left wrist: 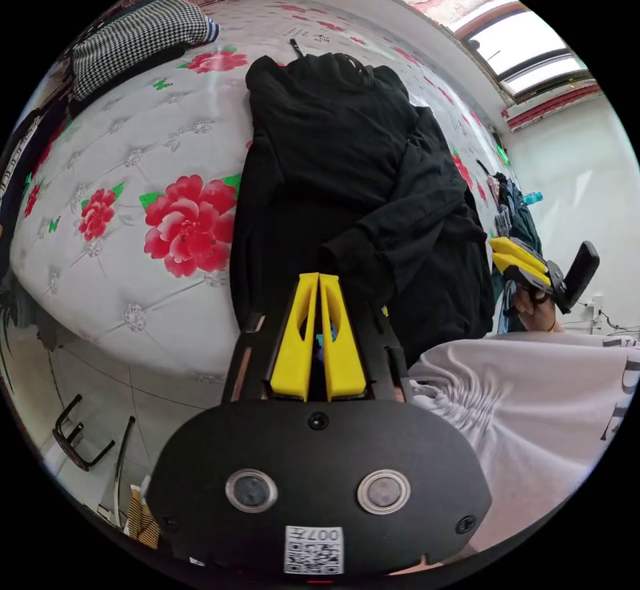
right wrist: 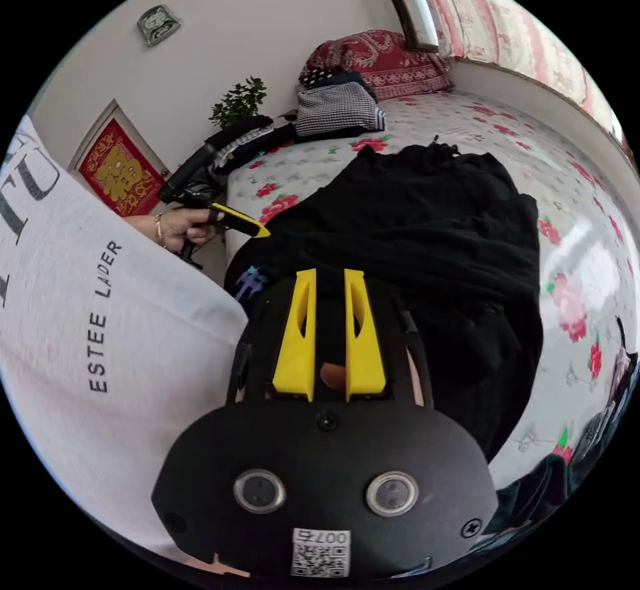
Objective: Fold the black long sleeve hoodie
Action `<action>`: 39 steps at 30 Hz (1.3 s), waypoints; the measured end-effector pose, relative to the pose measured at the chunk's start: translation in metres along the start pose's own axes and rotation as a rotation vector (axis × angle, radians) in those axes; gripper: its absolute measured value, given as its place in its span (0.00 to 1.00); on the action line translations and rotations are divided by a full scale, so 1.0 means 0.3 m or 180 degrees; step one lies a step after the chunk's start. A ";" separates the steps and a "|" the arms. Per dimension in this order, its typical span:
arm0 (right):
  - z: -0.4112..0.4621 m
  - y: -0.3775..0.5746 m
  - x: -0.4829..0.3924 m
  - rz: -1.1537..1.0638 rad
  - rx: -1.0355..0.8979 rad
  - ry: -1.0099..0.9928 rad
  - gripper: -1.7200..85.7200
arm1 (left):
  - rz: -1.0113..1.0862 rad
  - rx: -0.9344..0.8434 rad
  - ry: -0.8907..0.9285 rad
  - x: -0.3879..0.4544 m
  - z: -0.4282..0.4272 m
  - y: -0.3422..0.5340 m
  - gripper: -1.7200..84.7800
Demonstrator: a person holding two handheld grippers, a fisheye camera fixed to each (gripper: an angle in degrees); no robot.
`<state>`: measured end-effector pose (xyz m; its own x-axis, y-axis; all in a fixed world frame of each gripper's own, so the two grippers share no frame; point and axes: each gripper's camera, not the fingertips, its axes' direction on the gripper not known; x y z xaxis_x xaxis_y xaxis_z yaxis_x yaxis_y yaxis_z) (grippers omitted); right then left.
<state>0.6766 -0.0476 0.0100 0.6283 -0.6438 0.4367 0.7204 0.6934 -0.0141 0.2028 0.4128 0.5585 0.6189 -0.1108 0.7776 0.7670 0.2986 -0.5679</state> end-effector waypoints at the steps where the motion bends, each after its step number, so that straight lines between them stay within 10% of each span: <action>1: -0.009 -0.002 0.029 0.0063 -0.0014 0.0089 0.06 | 0.0018 0.0064 0.0051 -0.009 -0.015 0.012 0.03; 11: 0.037 -0.166 0.347 -0.0255 -0.0986 0.1412 0.08 | 0.0837 -0.0286 0.0104 0.133 0.095 -0.094 0.19; 18: 0.223 -0.260 0.445 -0.0565 -0.1746 0.1264 0.06 | 0.1497 -0.0644 -0.0618 0.349 0.153 -0.139 0.08; 27: -0.103 -0.273 0.493 -0.0212 -0.0658 0.1369 0.02 | 0.2378 0.0916 -0.0669 0.570 -0.425 -0.066 0.07; 35: 0.034 -0.067 0.551 0.0245 -0.1473 0.1556 0.02 | 0.1942 -0.0823 -0.1063 0.435 0.140 0.105 0.02; 39: -0.066 -0.044 0.561 0.0487 -0.1171 0.1489 0.02 | 0.2132 -0.0698 -0.1140 0.473 0.125 0.177 0.01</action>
<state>0.7786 -0.1714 0.0658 0.7349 -0.6772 -0.0349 0.6135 0.6859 -0.3913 0.3251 0.4484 0.6488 0.8972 0.3497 0.2698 0.2893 -0.0038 -0.9572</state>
